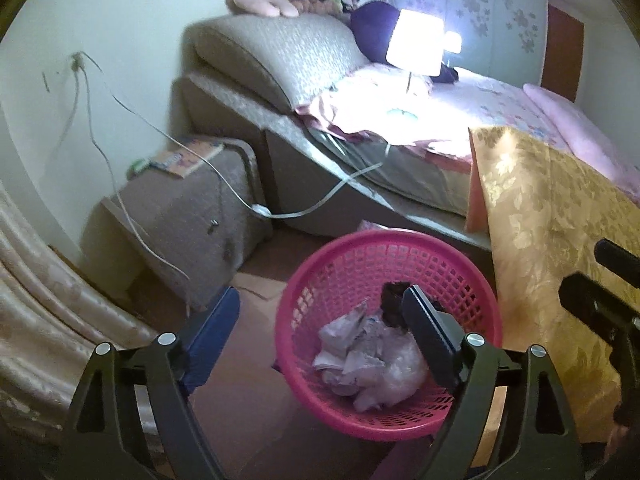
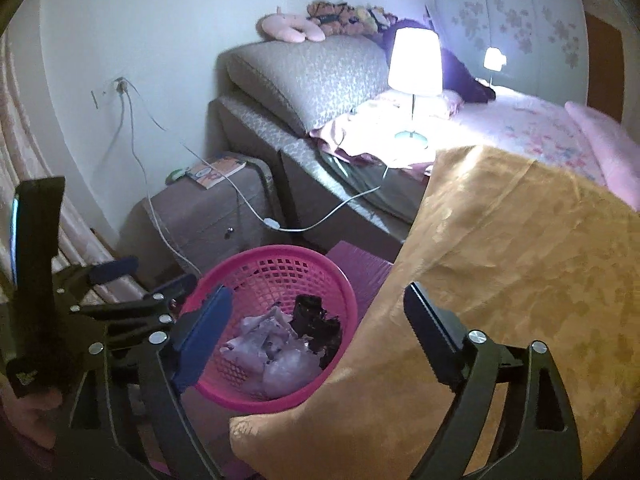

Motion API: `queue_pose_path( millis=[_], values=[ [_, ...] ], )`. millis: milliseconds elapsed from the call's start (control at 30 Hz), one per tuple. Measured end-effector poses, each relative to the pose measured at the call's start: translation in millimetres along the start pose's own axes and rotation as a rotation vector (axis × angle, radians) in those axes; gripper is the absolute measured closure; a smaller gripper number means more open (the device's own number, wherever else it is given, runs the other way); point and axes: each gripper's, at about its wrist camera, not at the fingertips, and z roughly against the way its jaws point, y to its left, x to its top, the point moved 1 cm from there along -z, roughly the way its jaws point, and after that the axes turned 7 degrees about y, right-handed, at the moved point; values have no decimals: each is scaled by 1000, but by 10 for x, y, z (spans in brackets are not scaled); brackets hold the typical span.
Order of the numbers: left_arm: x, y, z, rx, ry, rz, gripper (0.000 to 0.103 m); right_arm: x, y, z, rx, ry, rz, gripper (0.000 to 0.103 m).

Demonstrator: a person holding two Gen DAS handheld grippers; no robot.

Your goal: Collect trash

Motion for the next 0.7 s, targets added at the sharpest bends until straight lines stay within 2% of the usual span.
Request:
queue_pose_path(
  millis=[333,700],
  values=[
    [-114,162,454,102,-116,28,16,-143,190,186,-18,-46,47,9],
    [-221,160,699,87,-161,49,13,-219,285,234,-17,-47,48,9]
  ],
)
